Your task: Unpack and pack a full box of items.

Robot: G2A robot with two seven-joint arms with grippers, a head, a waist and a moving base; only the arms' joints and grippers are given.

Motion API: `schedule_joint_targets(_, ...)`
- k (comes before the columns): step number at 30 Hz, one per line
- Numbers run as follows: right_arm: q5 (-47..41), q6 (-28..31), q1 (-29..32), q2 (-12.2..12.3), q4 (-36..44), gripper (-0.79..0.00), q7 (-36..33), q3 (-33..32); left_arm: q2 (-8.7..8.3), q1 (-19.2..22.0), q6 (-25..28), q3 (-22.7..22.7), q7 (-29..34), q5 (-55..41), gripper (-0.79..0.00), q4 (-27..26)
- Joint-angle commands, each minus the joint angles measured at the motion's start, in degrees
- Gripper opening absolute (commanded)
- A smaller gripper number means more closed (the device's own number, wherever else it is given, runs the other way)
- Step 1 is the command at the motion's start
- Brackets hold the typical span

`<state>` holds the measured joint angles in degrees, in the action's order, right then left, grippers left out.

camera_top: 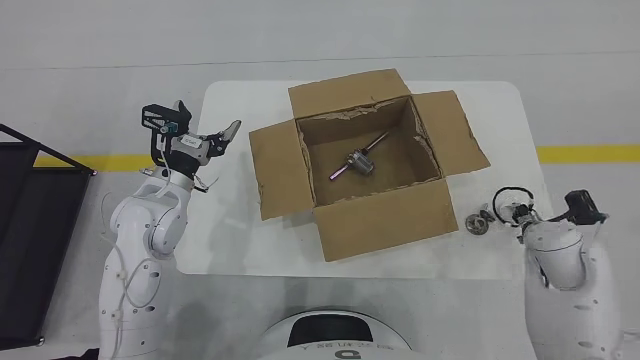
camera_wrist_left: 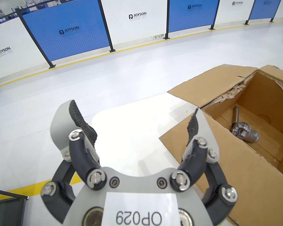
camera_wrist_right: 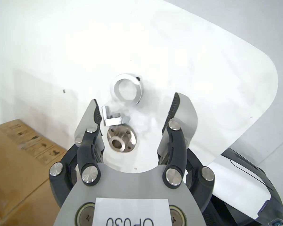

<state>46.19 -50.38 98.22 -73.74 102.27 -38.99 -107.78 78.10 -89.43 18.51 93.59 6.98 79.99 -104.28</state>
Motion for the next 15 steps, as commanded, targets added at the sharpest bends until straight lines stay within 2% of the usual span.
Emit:
schedule_joint_targets(1, 1.33, -1.38, -3.08, 0.13, -4.00, -0.523, -0.55, 1.33, 0.00, 0.00, 0.00, 0.00, 0.00, 0.00, 0.000, 0.00)
schedule_joint_targets(5, 2.89, -1.23, -5.14, 0.52, -6.77, -0.529, -2.05, 1.57, 0.00, 0.00, 0.00, 0.00, 0.00, 0.00, 0.000, 0.00)
schedule_joint_targets(15, 4.35, -0.50, -6.08, 0.85, -8.34, -0.610, -3.72, 2.68, 0.00, 0.00, 0.00, 0.00, 0.00, 0.00, 0.000, 0.00)
